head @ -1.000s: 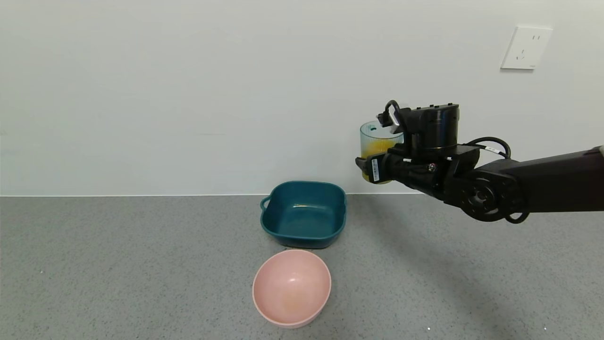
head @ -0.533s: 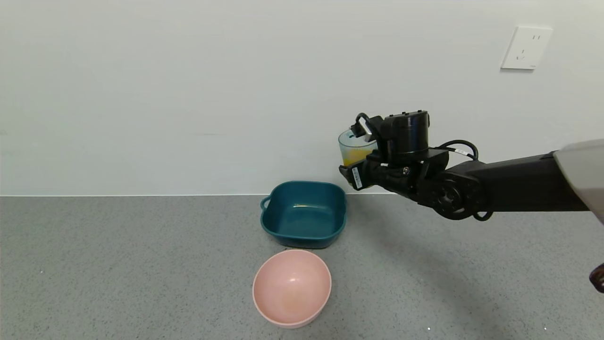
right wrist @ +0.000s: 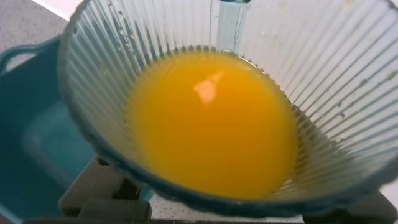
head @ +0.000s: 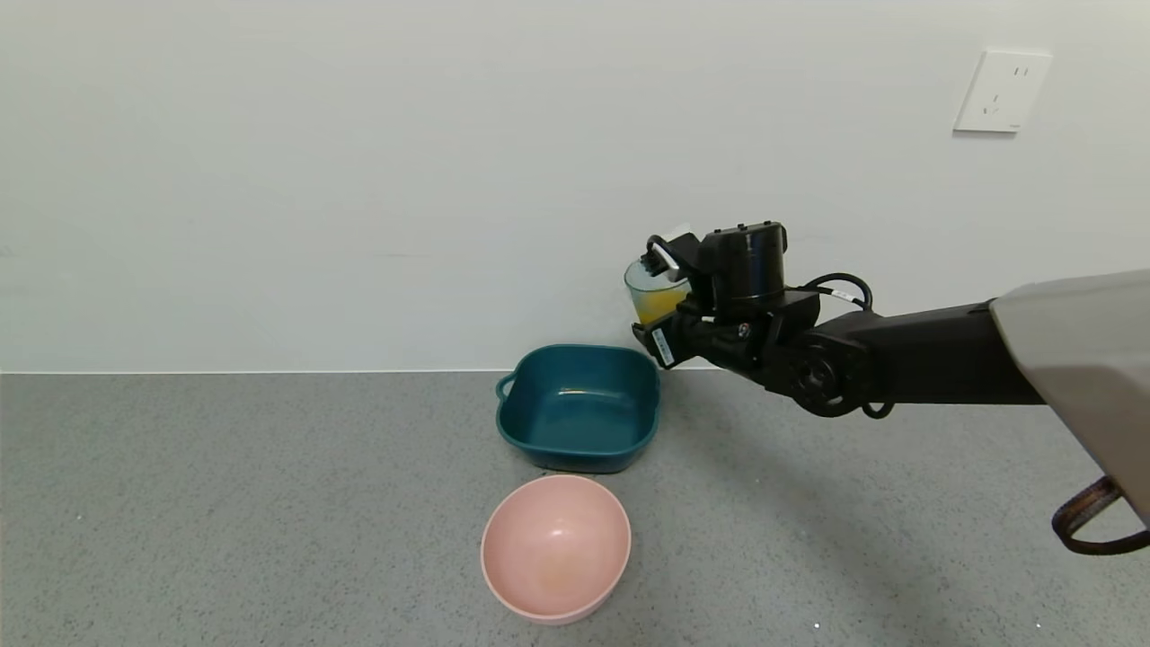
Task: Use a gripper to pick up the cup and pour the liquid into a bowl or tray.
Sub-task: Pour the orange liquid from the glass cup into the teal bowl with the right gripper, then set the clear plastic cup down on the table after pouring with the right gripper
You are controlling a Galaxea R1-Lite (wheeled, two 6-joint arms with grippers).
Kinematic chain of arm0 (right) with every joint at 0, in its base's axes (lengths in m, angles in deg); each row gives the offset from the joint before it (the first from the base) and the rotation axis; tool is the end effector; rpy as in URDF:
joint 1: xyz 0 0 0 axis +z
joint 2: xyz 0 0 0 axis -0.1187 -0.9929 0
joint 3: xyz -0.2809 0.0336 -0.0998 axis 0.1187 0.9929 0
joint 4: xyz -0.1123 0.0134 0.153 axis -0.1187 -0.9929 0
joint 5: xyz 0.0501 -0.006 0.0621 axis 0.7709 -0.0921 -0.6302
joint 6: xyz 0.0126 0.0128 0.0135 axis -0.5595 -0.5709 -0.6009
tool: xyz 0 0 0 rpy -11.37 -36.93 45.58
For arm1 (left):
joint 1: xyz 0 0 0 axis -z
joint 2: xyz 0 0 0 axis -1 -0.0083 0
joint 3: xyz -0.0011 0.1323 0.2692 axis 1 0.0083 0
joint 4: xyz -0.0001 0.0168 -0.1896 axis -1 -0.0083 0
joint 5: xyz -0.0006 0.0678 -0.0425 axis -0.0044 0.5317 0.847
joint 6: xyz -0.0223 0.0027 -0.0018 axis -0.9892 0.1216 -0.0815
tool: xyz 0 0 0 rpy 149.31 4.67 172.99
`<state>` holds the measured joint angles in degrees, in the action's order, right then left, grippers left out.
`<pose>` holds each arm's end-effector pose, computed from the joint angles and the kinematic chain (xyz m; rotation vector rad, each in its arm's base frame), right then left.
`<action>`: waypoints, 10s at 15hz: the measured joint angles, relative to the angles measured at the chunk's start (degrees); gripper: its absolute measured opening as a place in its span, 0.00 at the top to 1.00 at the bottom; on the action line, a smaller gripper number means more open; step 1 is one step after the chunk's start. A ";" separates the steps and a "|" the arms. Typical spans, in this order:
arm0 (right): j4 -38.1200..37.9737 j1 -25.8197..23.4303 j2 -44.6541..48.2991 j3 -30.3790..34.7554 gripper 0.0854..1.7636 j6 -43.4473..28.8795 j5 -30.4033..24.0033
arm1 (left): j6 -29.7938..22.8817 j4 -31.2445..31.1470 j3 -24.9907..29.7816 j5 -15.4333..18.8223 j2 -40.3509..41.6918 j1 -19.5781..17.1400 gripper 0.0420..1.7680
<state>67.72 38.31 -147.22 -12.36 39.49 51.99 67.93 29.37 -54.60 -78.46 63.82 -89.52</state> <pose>0.4033 0.2412 0.1808 -0.3287 0.2260 0.3548 -0.0227 -0.0011 0.0753 0.0947 -0.0006 -0.0476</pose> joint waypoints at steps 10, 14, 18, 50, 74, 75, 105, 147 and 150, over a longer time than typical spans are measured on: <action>-0.04 0.39 -2.38 -0.48 0.25 5.73 0.49 | 0.00 0.00 0.00 0.00 0.00 0.00 0.03; -0.63 0.66 -3.04 -0.87 0.25 7.69 1.88 | 0.00 0.00 0.00 0.00 0.00 0.00 0.03; -1.11 0.79 -3.75 -1.27 0.25 10.42 3.04 | 0.00 0.00 0.00 0.00 0.00 0.00 0.03; -14.45 3.01 -10.75 -13.84 0.25 35.55 15.38 | 0.00 0.00 0.00 -0.02 0.00 0.00 0.03; -13.73 2.43 -10.06 -15.52 0.25 64.83 21.72 | 0.00 0.00 0.00 0.00 0.00 0.00 0.03; -13.86 2.40 -9.79 -15.47 0.25 65.93 21.72 | 0.00 0.00 0.00 -0.02 0.00 0.00 0.03; -9.84 6.03 -8.55 -16.96 0.25 90.91 25.11 | 0.00 0.00 0.00 0.00 0.00 0.00 0.03; 33.84 -17.70 23.13 55.32 0.25 -19.94 -2.04 | 0.00 0.00 0.00 -0.02 0.00 0.00 0.03; 41.13 -17.64 17.07 56.17 0.25 -17.82 -1.77 | 0.00 0.00 0.00 0.00 0.00 0.00 0.03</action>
<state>108.85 20.68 -130.15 43.82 21.66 50.22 67.93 29.37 -54.60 -78.46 63.82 -89.52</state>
